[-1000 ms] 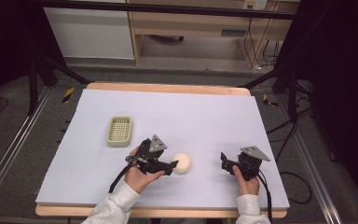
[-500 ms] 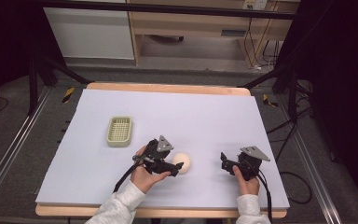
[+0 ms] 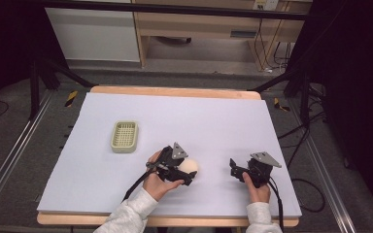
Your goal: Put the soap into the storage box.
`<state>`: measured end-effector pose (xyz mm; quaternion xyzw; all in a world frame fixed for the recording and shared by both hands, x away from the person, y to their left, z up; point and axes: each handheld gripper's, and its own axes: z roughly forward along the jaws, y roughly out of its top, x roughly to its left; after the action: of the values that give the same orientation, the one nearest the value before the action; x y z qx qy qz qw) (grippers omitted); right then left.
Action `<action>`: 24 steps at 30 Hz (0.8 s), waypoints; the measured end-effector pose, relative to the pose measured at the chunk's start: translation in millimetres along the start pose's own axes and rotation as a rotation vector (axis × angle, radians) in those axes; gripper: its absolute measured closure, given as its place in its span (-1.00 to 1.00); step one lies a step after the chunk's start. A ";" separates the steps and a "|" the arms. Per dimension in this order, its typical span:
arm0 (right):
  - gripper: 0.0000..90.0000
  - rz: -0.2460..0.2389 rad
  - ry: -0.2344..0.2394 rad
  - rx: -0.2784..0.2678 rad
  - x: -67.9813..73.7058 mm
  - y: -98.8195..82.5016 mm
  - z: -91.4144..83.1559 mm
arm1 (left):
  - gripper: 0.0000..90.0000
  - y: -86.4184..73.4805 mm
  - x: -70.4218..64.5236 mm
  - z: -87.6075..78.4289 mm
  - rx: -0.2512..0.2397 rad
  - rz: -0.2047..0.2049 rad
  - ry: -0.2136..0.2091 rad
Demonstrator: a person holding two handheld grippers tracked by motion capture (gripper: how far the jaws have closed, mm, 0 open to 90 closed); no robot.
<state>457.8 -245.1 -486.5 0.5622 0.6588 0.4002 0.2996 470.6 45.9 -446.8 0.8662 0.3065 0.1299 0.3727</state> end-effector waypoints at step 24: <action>-0.92 0.003 0.005 0.004 0.2 0.2 0.1 | -0.72 -1.4 0.4 20.4 0.053 -0.030 0.004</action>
<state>457.9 -244.8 -486.4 0.5628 0.6595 0.4007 0.2963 479.5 35.3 -461.8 0.8707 0.3238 0.1179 0.3509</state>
